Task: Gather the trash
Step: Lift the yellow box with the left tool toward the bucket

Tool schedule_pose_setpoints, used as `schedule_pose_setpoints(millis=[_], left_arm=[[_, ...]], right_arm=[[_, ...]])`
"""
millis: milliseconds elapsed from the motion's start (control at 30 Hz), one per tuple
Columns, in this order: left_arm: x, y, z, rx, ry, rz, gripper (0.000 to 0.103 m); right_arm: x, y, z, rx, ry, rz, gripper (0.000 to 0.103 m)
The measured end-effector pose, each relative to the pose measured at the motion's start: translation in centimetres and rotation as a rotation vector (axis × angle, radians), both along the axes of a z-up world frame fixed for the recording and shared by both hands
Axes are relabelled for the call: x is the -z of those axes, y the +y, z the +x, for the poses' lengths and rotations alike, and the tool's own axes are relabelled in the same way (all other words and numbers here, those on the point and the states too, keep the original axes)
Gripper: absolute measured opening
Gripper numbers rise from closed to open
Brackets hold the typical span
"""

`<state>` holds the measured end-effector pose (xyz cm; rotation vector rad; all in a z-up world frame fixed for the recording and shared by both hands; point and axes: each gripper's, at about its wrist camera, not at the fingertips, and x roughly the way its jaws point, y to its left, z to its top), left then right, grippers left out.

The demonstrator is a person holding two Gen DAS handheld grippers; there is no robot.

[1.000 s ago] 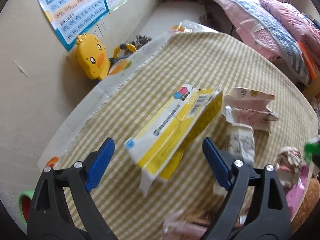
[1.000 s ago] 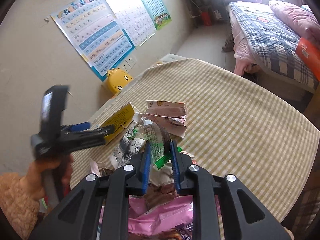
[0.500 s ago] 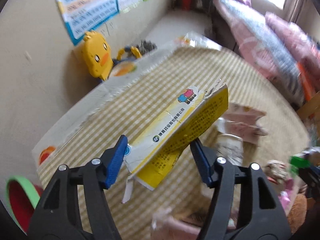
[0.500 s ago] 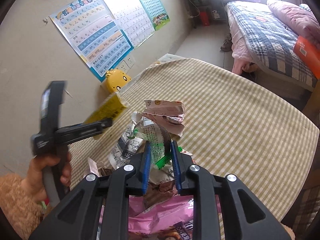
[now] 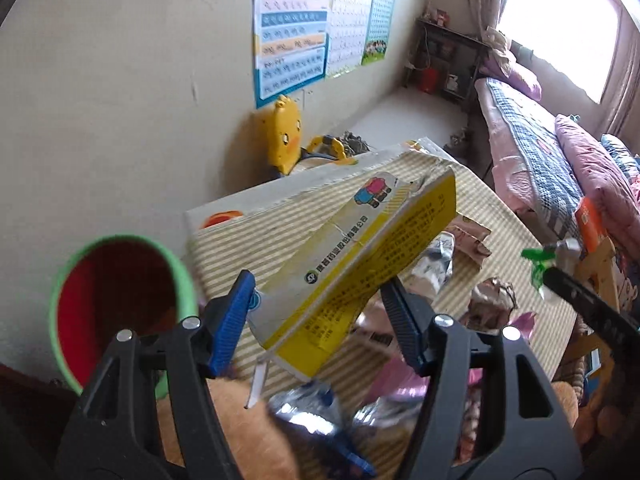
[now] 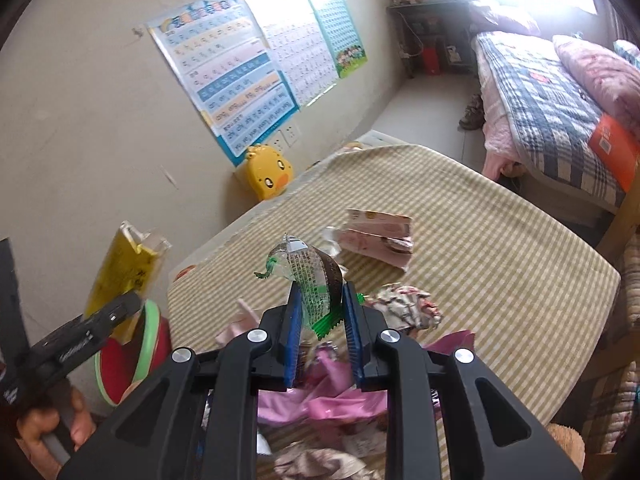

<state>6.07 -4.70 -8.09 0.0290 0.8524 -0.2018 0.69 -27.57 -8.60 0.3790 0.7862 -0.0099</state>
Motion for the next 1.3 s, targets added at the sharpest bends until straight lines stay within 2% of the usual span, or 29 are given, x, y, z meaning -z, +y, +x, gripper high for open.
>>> schedule_pose_setpoints(millis=[167, 333, 833, 1300], left_arm=[[-2.2, 1.1, -1.9, 0.004, -0.064, 0.011, 0.063], [-3.3, 1.9, -2.6, -0.004, -0.103, -0.014, 0.063], [-2.9, 4.7, -2.9, -0.059, -0.113, -0.011, 0.063], [-1.9, 5.7, -2.3, -0.073, -0.092, -0.007, 0.063]], right_arm=[[-1.9, 2.2, -0.6, -0.031, -0.031, -0.031, 0.020], [-3.7, 4.0, -1.3, -0.051, -0.058, -0.054, 0.021], [-4.9, 7.6, -1.0, -0.118, -0.056, -0.077, 0.022], [-4.8, 8.4, -0.7, -0.131, -0.053, -0.082, 0.022]])
